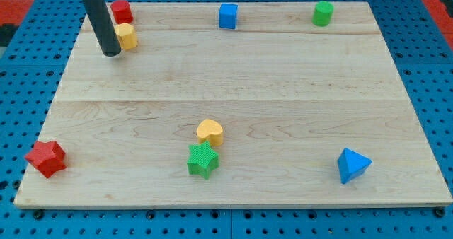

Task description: Push yellow hexagon closer to the blue cube

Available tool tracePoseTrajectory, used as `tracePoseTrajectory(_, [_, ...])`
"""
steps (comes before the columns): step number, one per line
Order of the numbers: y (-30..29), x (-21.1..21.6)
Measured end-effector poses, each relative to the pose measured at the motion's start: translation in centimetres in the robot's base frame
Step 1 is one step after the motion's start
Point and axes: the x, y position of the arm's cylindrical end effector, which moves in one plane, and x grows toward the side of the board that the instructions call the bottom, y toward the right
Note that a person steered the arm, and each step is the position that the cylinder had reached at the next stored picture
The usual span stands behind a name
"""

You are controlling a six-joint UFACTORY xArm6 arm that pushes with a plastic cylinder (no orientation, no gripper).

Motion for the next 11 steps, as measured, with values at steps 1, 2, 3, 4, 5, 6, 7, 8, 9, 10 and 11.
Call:
tracePoseTrajectory(1, [0.0,0.0])
tracePoseTrajectory(2, [0.5,0.0])
tracePoseTrajectory(3, [0.9,0.0])
tracePoseTrajectory(4, [0.9,0.0])
tracePoseTrajectory(5, [-0.7,-1.1])
tracePoseTrajectory(6, [-5.1,-1.6])
tracePoseTrajectory(7, [4.5,-4.7])
tracePoseTrajectory(8, [11.5,-4.5])
tracePoseTrajectory(9, [15.6,-4.4])
tracePoseTrajectory(10, [15.1,-2.9])
tracePoseTrajectory(11, [4.7,-1.3])
